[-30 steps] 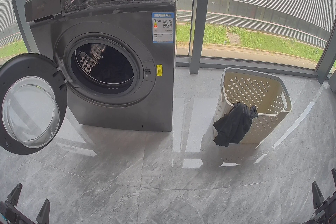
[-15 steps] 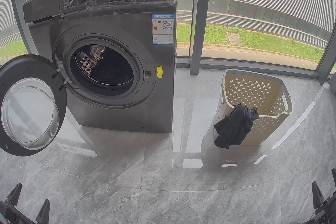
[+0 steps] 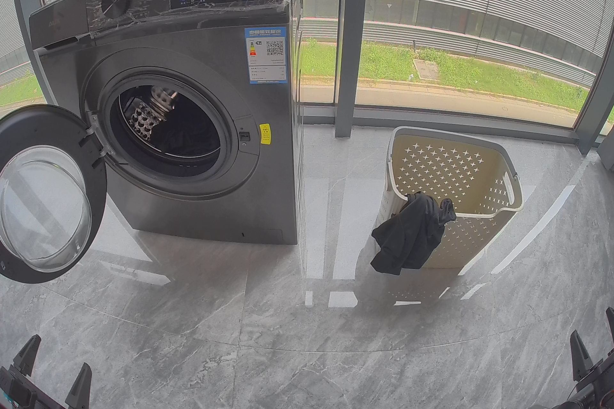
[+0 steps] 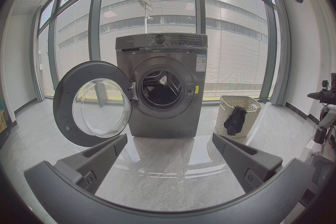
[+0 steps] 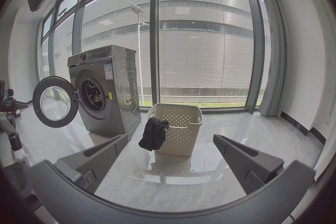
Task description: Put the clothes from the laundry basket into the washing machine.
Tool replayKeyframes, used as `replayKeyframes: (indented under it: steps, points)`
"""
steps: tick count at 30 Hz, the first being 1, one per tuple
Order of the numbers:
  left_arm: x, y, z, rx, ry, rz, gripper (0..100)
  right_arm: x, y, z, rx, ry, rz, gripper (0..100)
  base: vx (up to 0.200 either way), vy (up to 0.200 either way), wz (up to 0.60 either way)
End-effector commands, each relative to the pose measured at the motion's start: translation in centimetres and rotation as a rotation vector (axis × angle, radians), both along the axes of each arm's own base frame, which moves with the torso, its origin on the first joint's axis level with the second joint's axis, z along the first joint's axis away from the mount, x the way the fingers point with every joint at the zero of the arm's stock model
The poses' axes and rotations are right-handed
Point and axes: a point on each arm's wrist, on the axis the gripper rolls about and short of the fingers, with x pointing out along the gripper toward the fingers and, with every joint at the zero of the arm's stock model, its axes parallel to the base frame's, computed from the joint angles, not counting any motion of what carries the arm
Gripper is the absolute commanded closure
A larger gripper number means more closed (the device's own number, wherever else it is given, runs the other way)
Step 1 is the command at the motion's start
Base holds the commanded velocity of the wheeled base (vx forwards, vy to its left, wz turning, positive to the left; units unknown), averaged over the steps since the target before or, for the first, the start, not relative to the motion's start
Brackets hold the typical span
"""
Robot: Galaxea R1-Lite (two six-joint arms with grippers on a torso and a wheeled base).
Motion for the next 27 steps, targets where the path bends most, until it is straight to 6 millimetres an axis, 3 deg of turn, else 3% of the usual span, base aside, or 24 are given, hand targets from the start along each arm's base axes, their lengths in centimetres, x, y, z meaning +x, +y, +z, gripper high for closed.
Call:
replayKeyframes:
  steps: [1,13,27]
  points:
    - [0.01,0.0,-0.52,0.0,0.001,0.001,0,0.01,0.0,-0.52,0.0,0.002,0.001,0,0.0,-0.2,0.0]
    - [0.0,0.0,-0.49,-0.001,0.001,-0.001,0,0.01,0.0,-0.52,0.0,0.002,0.001,0,0.0,-0.2,0.0]
    - [0.0,-0.01,-0.49,-0.001,0.001,-0.002,0,0.01,0.0,-0.52,0.0,0.002,0.001,0,0.0,0.0,0.0]
